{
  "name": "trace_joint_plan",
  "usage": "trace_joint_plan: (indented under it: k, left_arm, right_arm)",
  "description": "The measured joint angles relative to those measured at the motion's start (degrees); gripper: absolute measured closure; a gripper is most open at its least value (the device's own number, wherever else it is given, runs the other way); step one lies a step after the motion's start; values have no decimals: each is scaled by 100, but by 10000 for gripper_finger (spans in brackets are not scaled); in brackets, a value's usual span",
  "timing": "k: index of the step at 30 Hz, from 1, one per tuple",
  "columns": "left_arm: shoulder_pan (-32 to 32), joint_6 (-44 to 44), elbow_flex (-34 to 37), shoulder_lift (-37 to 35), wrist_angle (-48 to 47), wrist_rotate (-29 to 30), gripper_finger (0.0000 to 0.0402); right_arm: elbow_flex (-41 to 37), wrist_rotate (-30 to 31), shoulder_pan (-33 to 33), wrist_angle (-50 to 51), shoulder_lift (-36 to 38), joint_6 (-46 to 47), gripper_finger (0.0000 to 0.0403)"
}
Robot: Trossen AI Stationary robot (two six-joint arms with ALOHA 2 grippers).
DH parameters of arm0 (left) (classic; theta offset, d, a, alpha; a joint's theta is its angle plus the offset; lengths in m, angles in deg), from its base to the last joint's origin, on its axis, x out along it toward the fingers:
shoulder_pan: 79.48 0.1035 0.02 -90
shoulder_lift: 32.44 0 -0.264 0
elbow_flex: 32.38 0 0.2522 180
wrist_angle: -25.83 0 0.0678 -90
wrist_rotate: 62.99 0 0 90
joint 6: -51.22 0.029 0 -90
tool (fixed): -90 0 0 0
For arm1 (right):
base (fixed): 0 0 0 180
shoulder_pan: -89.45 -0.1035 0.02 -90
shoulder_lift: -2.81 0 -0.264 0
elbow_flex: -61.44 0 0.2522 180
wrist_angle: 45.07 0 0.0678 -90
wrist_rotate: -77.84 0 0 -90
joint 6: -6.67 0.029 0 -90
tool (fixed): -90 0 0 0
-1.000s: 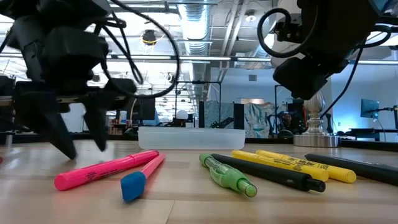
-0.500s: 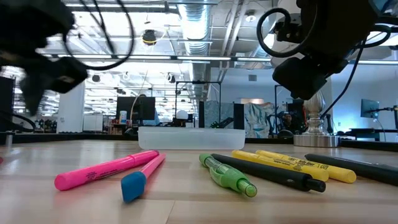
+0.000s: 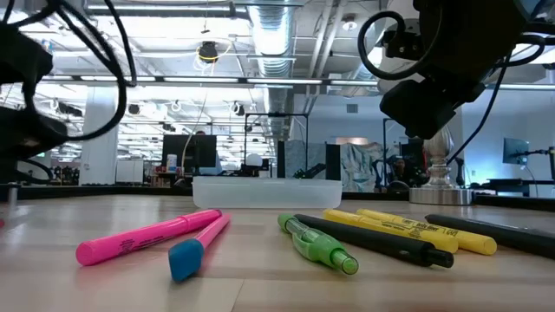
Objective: Pick & place school supplies into a supply box
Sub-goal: Put the orange pencil into the transparent supply box
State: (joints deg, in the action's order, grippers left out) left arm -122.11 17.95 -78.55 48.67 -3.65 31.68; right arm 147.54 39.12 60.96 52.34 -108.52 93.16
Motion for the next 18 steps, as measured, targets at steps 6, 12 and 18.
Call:
trace_joint_plan:
  k: [6, 12, 18]
  left_arm:
    - [-68, -422, -13, 52, -27, -81, 242]
    - [-175, -931, -38, 47, -409, -73, 242]
    - [-302, -1109, -34, 43, -627, -48, 242]
  right_arm:
    - [0, 0, 0, -1, 0, 0, 287]
    - [0, 0, 0, -1, 0, 0, 287]
    - [0, 2, 0, -1, 0, 2, 287]
